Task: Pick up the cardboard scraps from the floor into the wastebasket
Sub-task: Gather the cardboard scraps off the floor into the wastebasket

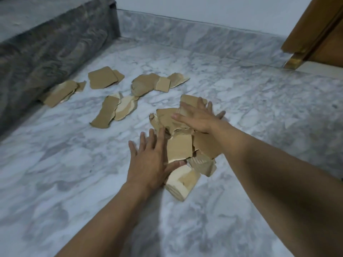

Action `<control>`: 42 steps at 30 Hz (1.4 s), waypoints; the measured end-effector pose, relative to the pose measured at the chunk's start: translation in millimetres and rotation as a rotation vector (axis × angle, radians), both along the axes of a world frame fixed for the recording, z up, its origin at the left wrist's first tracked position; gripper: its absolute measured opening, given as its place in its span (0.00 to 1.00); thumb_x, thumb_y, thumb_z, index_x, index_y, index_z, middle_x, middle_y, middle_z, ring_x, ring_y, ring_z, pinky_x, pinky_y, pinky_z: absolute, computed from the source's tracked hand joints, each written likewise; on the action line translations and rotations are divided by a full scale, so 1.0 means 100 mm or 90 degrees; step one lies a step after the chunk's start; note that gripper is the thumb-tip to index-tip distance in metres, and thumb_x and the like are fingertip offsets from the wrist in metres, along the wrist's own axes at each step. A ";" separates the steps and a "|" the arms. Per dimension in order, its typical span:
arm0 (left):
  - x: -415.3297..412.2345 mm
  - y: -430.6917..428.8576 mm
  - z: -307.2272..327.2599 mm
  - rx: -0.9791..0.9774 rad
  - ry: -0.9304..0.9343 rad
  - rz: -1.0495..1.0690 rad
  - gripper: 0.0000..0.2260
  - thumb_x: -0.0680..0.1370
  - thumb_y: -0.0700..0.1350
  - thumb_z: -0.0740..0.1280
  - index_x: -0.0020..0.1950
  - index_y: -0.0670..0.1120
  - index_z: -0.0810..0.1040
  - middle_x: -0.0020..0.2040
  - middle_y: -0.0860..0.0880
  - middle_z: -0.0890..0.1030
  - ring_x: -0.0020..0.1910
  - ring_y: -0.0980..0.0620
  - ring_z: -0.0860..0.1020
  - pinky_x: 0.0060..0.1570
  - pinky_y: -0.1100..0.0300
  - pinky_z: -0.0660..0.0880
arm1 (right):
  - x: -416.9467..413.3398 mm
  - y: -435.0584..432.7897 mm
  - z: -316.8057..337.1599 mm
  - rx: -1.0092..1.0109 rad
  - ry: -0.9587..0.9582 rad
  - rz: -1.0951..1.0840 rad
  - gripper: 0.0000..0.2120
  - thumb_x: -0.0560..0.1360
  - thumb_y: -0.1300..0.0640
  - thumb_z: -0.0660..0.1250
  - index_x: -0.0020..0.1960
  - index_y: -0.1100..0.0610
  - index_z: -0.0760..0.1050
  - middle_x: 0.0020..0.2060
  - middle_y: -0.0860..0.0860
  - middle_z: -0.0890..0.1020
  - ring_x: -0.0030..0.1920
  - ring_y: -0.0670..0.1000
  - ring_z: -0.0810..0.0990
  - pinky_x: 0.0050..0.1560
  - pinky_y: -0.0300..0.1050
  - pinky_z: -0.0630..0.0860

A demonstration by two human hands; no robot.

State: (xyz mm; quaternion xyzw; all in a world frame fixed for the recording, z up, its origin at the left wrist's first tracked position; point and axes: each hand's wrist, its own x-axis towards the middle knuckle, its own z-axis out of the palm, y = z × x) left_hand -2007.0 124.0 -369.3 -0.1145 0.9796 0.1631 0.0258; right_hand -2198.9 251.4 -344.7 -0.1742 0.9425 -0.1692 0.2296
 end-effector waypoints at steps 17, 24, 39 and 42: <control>0.06 0.06 0.05 0.128 0.116 0.131 0.45 0.71 0.78 0.45 0.79 0.51 0.55 0.82 0.45 0.52 0.81 0.42 0.45 0.77 0.38 0.45 | 0.70 0.92 0.10 -0.185 0.072 -0.312 0.38 0.72 0.28 0.60 0.79 0.38 0.56 0.80 0.48 0.59 0.80 0.54 0.54 0.77 0.68 0.50; -0.11 0.21 -0.06 0.033 0.094 -0.017 0.36 0.78 0.73 0.44 0.81 0.55 0.53 0.83 0.49 0.54 0.81 0.46 0.48 0.78 0.44 0.45 | 0.85 0.67 -0.18 -0.093 0.061 -0.214 0.44 0.76 0.25 0.43 0.83 0.49 0.43 0.83 0.51 0.46 0.82 0.52 0.39 0.75 0.64 0.29; 0.33 0.33 -0.09 -0.029 0.042 0.108 0.43 0.77 0.72 0.47 0.82 0.43 0.49 0.82 0.43 0.53 0.81 0.42 0.51 0.78 0.44 0.50 | 1.17 0.00 0.05 -0.078 0.059 -0.124 0.41 0.78 0.28 0.50 0.77 0.59 0.62 0.69 0.63 0.69 0.68 0.64 0.72 0.64 0.55 0.70; 0.36 0.24 -0.07 0.003 0.008 0.023 0.47 0.74 0.76 0.41 0.82 0.45 0.40 0.82 0.45 0.40 0.81 0.46 0.39 0.79 0.45 0.39 | 1.24 0.01 0.11 -0.100 0.034 -0.110 0.39 0.77 0.31 0.59 0.77 0.57 0.59 0.69 0.61 0.70 0.66 0.64 0.74 0.59 0.54 0.72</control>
